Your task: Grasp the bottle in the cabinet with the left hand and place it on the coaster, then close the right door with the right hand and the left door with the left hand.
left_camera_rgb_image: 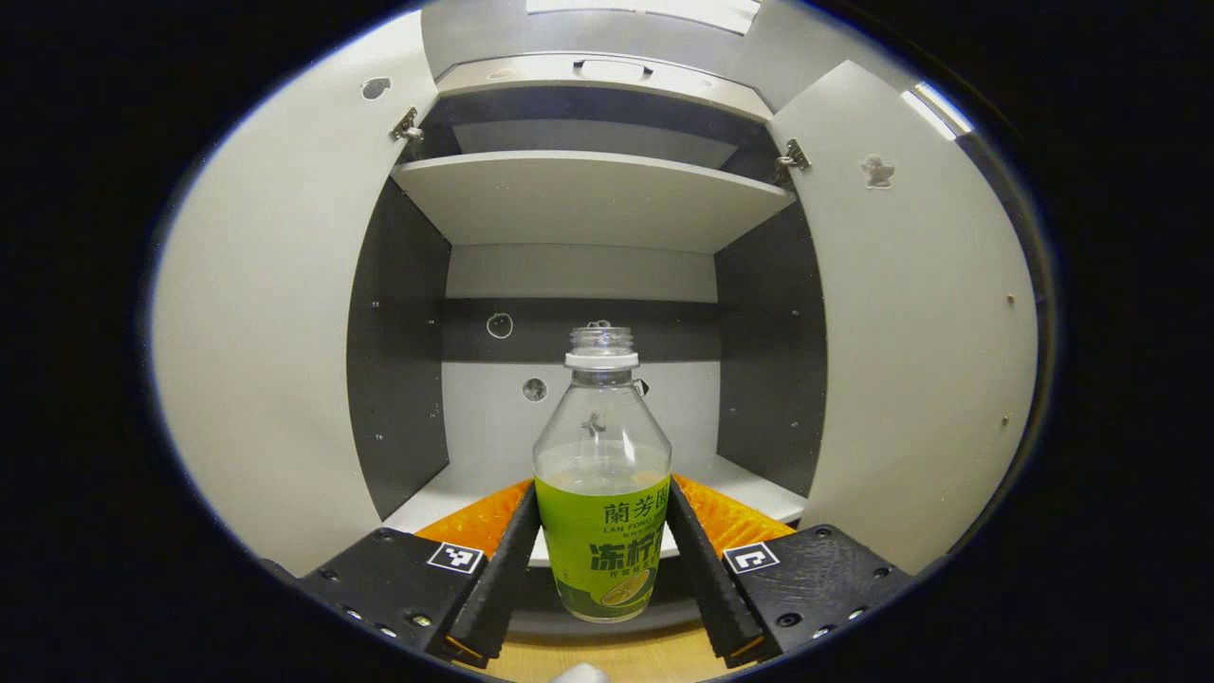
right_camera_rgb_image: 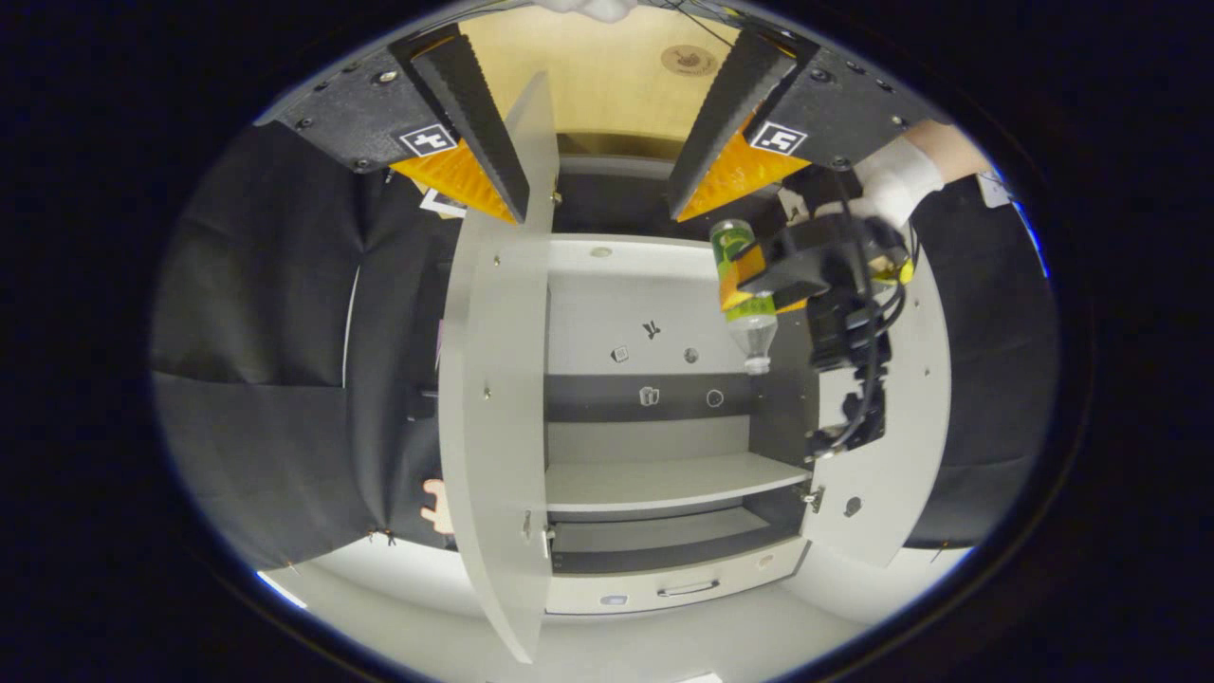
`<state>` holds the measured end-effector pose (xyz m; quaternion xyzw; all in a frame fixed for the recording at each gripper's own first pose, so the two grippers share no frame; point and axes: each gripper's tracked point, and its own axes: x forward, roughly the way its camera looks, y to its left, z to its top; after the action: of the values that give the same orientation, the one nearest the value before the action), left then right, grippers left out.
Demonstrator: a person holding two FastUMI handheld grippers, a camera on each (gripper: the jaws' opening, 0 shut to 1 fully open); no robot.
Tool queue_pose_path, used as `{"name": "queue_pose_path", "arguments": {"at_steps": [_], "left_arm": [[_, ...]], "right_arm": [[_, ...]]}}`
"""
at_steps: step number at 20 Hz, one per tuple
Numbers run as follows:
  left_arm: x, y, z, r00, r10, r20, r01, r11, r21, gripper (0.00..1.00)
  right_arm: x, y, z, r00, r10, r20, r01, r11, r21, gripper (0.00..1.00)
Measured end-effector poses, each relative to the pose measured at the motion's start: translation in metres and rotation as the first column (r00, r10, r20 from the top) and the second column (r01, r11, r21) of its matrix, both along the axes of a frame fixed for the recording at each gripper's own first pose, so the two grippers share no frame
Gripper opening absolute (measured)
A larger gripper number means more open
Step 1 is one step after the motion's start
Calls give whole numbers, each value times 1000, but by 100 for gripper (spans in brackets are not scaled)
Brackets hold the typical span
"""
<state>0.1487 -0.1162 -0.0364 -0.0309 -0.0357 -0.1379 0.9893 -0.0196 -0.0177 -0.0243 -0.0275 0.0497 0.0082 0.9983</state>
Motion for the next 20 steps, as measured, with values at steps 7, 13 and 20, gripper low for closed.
{"name": "queue_pose_path", "arguments": {"at_steps": [7,13,20], "left_arm": [[-101,-30,-92,985,-163,-54,160,986,-54,77],[-146,-50,-169,966,-253,-44,254,967,3,76],[-145,-53,-239,971,-212,-114,216,976,19,77]], "right_arm": [[-18,-12,-29,997,-28,-73,30,999,23,97],[-27,-26,-37,992,-72,-100,72,997,1,95],[-29,-30,-52,986,-78,-149,74,997,-35,97]]}}
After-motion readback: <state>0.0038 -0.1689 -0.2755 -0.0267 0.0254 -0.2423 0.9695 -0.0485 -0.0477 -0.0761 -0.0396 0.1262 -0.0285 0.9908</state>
